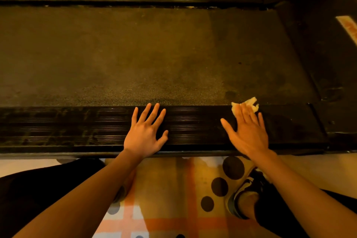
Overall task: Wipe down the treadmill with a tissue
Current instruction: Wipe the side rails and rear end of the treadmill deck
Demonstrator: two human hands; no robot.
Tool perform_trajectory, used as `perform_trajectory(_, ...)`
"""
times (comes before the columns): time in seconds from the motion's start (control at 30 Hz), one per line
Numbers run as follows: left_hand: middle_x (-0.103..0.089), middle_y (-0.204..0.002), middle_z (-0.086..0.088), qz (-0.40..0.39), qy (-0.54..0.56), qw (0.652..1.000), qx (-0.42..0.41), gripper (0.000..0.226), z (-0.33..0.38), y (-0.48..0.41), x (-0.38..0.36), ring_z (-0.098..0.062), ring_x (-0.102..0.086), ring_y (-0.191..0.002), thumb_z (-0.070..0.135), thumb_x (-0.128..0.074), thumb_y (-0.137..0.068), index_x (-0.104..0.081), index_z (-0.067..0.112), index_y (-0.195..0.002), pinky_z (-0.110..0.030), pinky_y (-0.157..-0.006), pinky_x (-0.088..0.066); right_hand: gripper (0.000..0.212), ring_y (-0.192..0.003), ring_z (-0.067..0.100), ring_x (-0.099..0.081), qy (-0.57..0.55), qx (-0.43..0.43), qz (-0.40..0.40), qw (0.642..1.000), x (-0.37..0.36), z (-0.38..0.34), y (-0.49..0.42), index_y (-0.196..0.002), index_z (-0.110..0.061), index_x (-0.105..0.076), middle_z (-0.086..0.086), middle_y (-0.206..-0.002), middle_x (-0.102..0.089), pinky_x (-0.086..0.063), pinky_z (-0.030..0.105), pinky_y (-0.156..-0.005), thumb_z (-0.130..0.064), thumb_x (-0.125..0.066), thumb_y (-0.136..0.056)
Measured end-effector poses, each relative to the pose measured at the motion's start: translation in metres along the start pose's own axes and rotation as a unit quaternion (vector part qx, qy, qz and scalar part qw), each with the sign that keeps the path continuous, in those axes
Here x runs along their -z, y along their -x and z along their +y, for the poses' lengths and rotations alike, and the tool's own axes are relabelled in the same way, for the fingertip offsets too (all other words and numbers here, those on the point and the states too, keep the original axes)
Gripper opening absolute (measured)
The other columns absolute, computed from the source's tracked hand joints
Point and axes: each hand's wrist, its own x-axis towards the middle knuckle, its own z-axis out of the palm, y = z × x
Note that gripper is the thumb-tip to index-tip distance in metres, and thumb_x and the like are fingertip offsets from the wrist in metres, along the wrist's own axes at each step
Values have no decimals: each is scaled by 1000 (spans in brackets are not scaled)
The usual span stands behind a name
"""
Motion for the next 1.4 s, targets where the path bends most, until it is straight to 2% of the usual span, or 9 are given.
perform_trajectory(0.23, -27, -169, -8, -7, 2, 1000, 11, 73, 2, 0, 3, -33, -17, -158, 60, -32, -101, -34, 20, -161, -64, -125, -13, 123, -160, 19, 12, -44, 131, -30, 990, -12, -122, 6, -167, -15, -6, 5, -174, 0, 6, 44, -129, -89, 23, -73)
perform_trajectory(0.33, -28, -169, -7, -5, 6, 1000, 11, 72, 1, 0, 3, -33, -17, -158, 60, -34, -101, -35, 21, -161, -64, -125, -13, 114, -160, 17, 6, -2, 143, -3, 990, -6, -74, 8, -167, -19, -10, 1, -174, -4, 2, 44, -130, -89, 16, -80)
perform_trajectory(0.53, -29, -168, -9, 2, 6, 1000, 7, 71, 2, 0, 2, -33, -18, -157, 58, -34, -101, -35, 20, -161, -63, -125, -13, 122, -160, 24, 4, -25, -42, 5, 999, 4, -9, -5, -166, -15, -5, 9, -174, -3, -1, 49, -130, -92, 18, -75)
perform_trajectory(0.7, -26, -169, -7, -9, 1, 1000, 14, 72, 2, 1, 3, -31, -15, -158, 60, -33, -101, -32, 21, -162, -62, -126, -12, 112, -160, 22, 14, -45, 107, -18, 993, -18, -105, 23, -166, -14, -4, 8, -174, 3, 0, 47, -130, -89, 7, -84)
perform_trajectory(0.8, -26, -169, -7, -7, 3, 1000, 14, 72, 2, 0, 4, -31, -16, -158, 60, -32, -101, -33, 21, -162, -62, -126, -13, 109, -159, 16, 15, 4, 156, -14, 988, -19, -73, 41, -167, -19, -2, 1, -174, 4, 0, 46, -130, -88, 11, -84)
perform_trajectory(1.0, -27, -169, -7, -5, 4, 1000, 16, 72, 3, 0, 3, -32, -17, -158, 60, -31, -101, -34, 21, -161, -62, -126, -14, 116, -159, 21, 12, -27, -32, 2, 999, -5, -9, 26, -166, -18, 1, 7, -174, 6, 4, 47, -130, -90, 17, -77)
perform_trajectory(1.17, -25, -170, -7, -21, 1, 1000, 23, 74, 4, 0, 5, -31, -15, -159, 62, -30, -100, -31, 22, -163, -61, -126, -11, 112, -159, 21, 18, -64, 113, -18, 991, -24, -111, 55, -166, -16, -1, 6, -174, 7, 2, 46, -130, -90, 10, -82)
perform_trajectory(1.27, -21, -171, -5, -29, -1, 999, 22, 74, 3, 0, 6, -30, -12, -159, 63, -26, -100, -28, 24, -163, -60, -127, -9, 105, -159, 16, 14, -8, 177, -16, 984, -24, -80, 62, -167, -20, -3, 2, -174, 3, -1, 47, -130, -89, 4, -87)
perform_trajectory(1.4, -24, -170, -7, -16, 7, 1000, 19, 74, 4, 0, 6, -31, -15, -158, 62, -26, -101, -31, 22, -162, -62, -126, -10, 105, -160, 18, 10, 16, 51, 12, 999, -11, 10, 51, -167, -20, -2, 4, -174, 1, 5, 47, -129, -87, 8, -86)
